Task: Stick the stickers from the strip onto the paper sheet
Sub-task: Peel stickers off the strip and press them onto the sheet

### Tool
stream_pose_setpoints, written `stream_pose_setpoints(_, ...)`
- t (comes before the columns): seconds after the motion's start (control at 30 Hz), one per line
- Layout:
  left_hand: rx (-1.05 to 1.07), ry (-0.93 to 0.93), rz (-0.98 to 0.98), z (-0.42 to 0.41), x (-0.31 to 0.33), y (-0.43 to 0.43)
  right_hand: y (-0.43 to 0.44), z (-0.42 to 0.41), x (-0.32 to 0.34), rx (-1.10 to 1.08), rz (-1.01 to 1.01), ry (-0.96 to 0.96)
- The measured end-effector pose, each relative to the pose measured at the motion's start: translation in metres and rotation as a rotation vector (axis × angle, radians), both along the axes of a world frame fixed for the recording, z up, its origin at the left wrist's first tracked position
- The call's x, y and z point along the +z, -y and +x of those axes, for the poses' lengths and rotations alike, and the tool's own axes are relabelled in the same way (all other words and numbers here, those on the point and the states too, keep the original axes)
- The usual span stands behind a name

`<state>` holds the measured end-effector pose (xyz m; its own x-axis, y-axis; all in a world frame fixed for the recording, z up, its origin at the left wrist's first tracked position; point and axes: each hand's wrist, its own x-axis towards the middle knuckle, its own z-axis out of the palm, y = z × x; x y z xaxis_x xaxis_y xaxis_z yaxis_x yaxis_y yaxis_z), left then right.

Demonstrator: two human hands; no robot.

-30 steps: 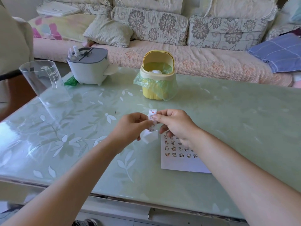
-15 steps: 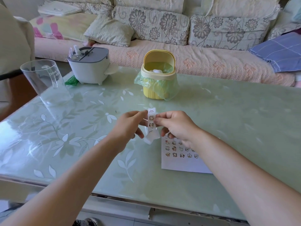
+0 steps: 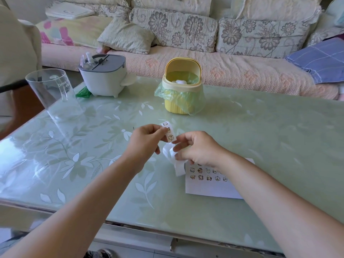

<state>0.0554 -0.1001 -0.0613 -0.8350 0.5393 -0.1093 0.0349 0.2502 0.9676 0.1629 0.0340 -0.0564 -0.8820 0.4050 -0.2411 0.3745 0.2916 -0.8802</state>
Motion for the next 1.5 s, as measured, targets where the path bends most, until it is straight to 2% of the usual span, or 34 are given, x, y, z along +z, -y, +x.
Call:
stream_pose_setpoints(0.17, -0.016, -0.011, -0.007, 0.003, -0.001, 0.000, -0.002, -0.003, 0.004, -0.118, -0.074, -0.164)
stream_pose_setpoints(0.33, -0.038, -0.015, -0.014, 0.002, 0.002, 0.001, 0.000, -0.004, 0.002, -0.096, 0.023, -0.294)
stream_pose_setpoints(0.53, -0.117, 0.119, -0.038, 0.006, 0.003, 0.000, -0.004, -0.003, -0.005, -0.109, 0.316, -0.364)
stream_pose_setpoints(0.73, -0.083, 0.087, -0.053, 0.007, 0.003, 0.000, 0.003, 0.000, -0.005, -0.059, 0.677, -0.426)
stream_pose_setpoints(0.93, -0.063, 0.048, -0.072, 0.005, 0.003, 0.000, 0.003, -0.001, -0.012, -0.030, 0.763, -0.501)
stream_pose_setpoints(1.2, 0.003, 0.064, -0.100, 0.008, 0.000, -0.003, 0.005, -0.002, -0.015, -0.024, 0.734, -0.453)
stream_pose_setpoints(1.37, 0.014, 0.044, -0.159, 0.007, -0.003, -0.009, 0.004, 0.000, -0.012, -0.010, 0.581, -0.395)
stream_pose_setpoints(1.43, 0.023, -0.110, -0.267, 0.005, -0.009, -0.011, 0.003, 0.003, -0.009, -0.021, 0.483, -0.361)
stream_pose_setpoints(1.5, 0.009, -0.369, -0.462, 0.006, -0.014, -0.013, 0.000, 0.008, -0.008, -0.057, 0.380, -0.311)
